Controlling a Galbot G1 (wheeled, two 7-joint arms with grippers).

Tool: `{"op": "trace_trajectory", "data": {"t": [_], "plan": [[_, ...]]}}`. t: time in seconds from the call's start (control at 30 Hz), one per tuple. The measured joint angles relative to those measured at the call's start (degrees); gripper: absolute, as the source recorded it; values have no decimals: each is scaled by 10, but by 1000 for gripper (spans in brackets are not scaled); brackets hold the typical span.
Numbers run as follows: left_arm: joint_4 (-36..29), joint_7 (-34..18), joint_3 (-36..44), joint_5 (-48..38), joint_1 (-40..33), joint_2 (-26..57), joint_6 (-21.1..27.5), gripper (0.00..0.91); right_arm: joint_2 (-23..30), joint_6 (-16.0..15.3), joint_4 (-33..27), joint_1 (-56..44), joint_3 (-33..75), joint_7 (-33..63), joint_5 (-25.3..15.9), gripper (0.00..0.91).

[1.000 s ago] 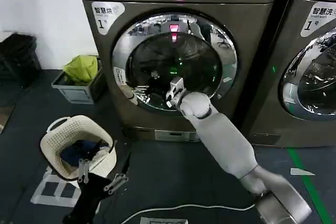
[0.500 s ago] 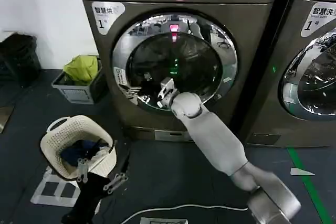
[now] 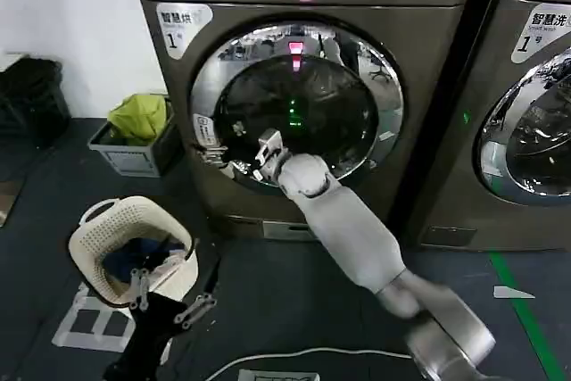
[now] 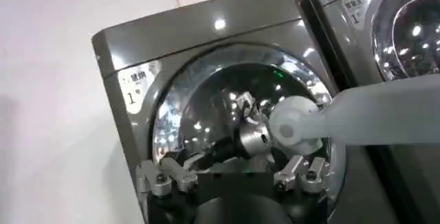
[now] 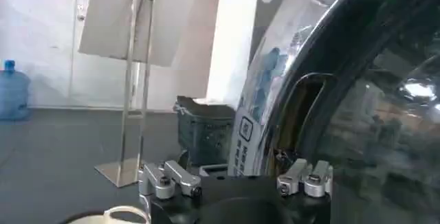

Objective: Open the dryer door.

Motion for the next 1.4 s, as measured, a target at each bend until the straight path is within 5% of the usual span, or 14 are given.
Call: {"op": "trace_trajectory", "data": {"t": [0.77,1.4], "plan": [[26,1,-13,-21,-18,15,5,907,-115,-4,103,-32,-9,-192,135,907],[93,32,-89,-196,-114,99,85,907,-226,24,212,-66,-7,-317,215,907]]}}
